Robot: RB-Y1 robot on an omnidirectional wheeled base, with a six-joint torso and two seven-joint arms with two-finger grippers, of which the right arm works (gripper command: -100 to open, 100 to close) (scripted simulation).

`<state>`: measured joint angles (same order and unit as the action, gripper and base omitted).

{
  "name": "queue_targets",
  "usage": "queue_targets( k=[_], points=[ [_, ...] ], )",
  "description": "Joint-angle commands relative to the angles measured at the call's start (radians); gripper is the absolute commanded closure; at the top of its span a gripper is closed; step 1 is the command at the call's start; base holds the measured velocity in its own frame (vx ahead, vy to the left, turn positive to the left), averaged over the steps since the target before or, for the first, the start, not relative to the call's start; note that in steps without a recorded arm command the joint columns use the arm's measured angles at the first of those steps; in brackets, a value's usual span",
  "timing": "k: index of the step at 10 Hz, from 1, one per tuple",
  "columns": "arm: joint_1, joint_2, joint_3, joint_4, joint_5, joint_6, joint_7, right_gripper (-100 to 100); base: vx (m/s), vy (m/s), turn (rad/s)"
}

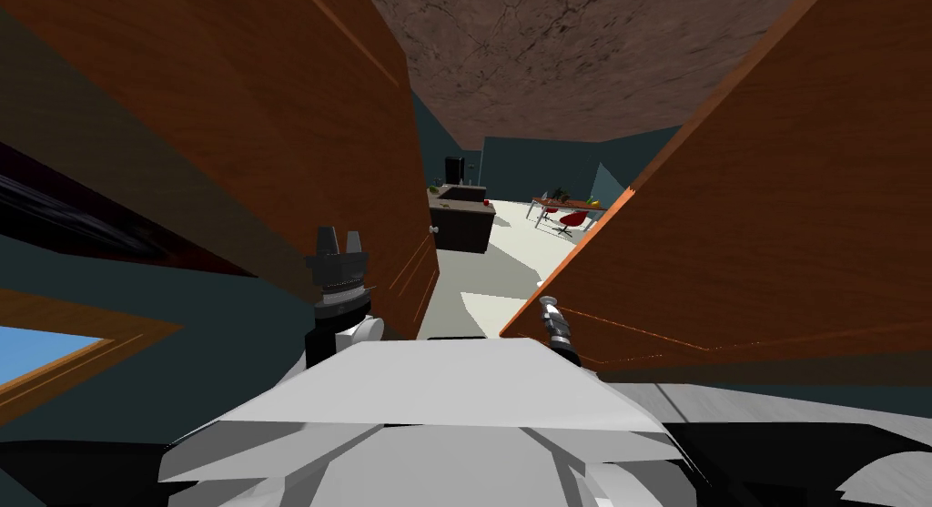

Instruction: Push the door open

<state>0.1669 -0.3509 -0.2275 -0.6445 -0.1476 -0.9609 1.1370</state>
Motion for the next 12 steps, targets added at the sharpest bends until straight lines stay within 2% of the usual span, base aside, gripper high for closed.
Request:
queue_targets(
  k=[1,5,6,8,9,11,12],
  points=[
    [-0.006,0.002,-0.001,-0.001,-0.008,-0.005,-0.039,100,0.041,-0.025,-0.003],
    [-0.004,0.018,0.002,-0.018,-0.034,0.000,-0.150,100,0.041,-0.027,-0.005],
    [-0.004,0.018,0.002,-0.018,-0.034,0.000,-0.157,100,0.033,-0.022,0.004],
    [-0.004,0.027,0.003,-0.029,-0.049,0.003,-0.218,100,0.035,-0.020,-0.008],
    [-0.004,0.027,0.003,-0.029,-0.049,0.003,-0.225,100,0.030,-0.017,-0.004],
    [-0.003,0.037,0.004,-0.040,-0.065,0.006,-0.288,100,0.045,-0.028,-0.009],
    [-0.003,0.037,0.004,-0.040,-0.065,0.006,-0.297,100,0.034,-0.028,0.002]
  ],
)
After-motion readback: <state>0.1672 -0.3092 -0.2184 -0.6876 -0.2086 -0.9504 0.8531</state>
